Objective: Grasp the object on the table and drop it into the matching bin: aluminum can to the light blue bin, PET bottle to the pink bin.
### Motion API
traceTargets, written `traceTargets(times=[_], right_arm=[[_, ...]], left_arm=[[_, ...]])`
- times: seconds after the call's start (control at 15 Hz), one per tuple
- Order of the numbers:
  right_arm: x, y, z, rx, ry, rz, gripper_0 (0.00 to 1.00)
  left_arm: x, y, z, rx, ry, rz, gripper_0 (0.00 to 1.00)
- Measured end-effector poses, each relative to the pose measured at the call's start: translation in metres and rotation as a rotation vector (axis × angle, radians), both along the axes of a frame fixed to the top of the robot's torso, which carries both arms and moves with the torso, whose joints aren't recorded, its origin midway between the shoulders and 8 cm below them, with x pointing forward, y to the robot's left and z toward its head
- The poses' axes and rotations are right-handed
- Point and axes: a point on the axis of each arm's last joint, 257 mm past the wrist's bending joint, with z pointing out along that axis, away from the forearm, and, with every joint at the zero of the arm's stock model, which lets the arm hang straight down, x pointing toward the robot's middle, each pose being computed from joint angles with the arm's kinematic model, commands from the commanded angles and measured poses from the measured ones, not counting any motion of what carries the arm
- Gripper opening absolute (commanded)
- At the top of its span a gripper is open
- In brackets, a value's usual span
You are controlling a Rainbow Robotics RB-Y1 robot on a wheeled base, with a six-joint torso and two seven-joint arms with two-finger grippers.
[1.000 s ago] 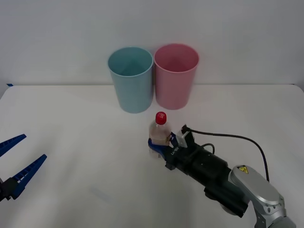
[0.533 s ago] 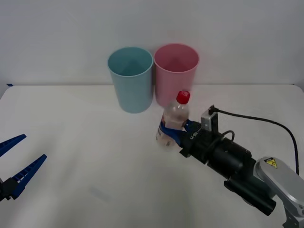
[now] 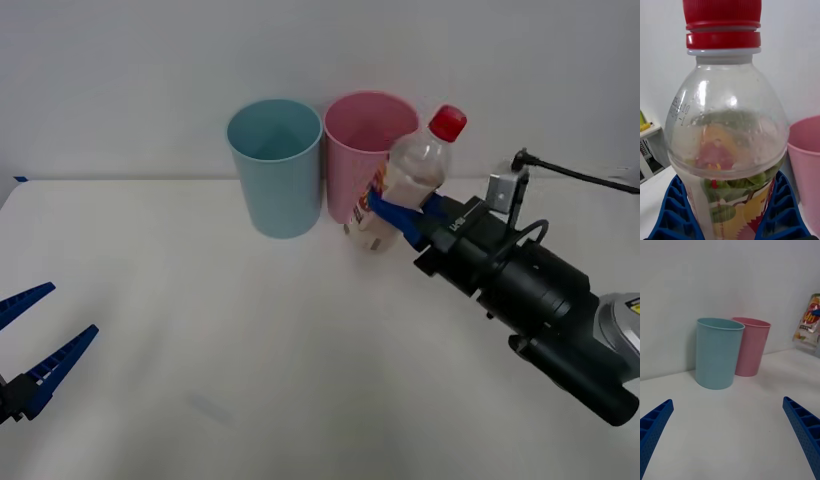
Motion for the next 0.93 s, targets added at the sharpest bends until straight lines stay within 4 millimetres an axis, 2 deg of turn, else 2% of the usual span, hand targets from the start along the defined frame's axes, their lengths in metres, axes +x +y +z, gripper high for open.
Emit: traceTargets(times=[0.2, 0.4, 0.6, 0.93], right_arm=[[0.018, -0.007, 0.035, 0.009, -0.056, -0.016, 0.0], [0.048, -0.01, 0.057, -0.012, -0.094, -0.034, 0.0], [0.08, -0.014, 0.073, -0.036, -0.118, -0.059, 0.0], [0.132, -0.016, 0.084, -0.09, -0.124, -0.101, 0.0]], left_arm=[[0.0, 0.0, 0.0, 0.0, 0.0, 0.0, 1.0], [0.0, 0.0, 0.0, 0.0, 0.0, 0.0, 1.0], [0.0, 0.0, 0.0, 0.0, 0.0, 0.0, 1.0], [0.0, 0.0, 0.0, 0.0, 0.0, 0.0, 1.0]])
